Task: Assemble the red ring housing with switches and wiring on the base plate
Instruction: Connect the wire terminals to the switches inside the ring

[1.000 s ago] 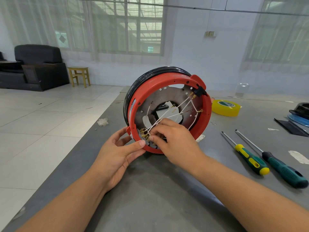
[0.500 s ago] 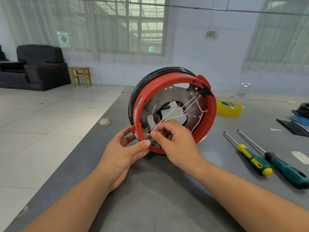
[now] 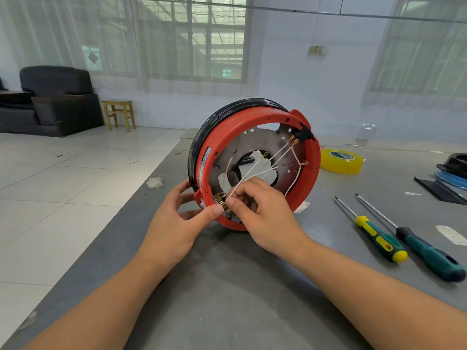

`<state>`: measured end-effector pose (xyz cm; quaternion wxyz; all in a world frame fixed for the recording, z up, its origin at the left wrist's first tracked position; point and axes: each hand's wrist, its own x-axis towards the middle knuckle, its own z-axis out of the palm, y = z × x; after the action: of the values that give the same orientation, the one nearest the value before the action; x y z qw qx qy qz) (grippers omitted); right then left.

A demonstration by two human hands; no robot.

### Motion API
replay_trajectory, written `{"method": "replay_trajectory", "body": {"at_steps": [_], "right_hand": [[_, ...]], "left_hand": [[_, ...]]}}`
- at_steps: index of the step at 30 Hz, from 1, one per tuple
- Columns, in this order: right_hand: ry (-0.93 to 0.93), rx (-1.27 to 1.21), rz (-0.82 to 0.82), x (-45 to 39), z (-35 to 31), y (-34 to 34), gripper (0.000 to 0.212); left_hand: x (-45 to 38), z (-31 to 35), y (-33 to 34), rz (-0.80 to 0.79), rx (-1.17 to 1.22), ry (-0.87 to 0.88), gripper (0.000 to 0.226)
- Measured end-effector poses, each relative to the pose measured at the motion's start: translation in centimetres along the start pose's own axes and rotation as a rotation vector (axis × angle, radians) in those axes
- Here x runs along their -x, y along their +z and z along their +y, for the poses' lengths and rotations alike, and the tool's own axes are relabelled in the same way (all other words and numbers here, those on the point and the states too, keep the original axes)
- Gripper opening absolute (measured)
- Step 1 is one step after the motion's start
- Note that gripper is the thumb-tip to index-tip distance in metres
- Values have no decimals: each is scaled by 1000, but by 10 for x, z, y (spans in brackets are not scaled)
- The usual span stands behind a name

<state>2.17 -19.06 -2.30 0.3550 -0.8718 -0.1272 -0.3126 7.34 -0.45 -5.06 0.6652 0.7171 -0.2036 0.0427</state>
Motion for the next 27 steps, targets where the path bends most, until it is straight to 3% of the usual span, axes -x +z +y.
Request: {"method": "replay_trajectory", "body": {"at_steps": [7,18,27], "right_hand": [[-46,-3,-43,1,1,-1,9],[-25,12,-64,-2,4,-3,8],[-58,87,-119,-7,2,-11,8]], "left_hand": [[-4,-5,-14,-31,-144,67,91],[-6,-8,-15,-56,-146,103,76],[-7,-13,-16,-34,-160,102,96]]}}
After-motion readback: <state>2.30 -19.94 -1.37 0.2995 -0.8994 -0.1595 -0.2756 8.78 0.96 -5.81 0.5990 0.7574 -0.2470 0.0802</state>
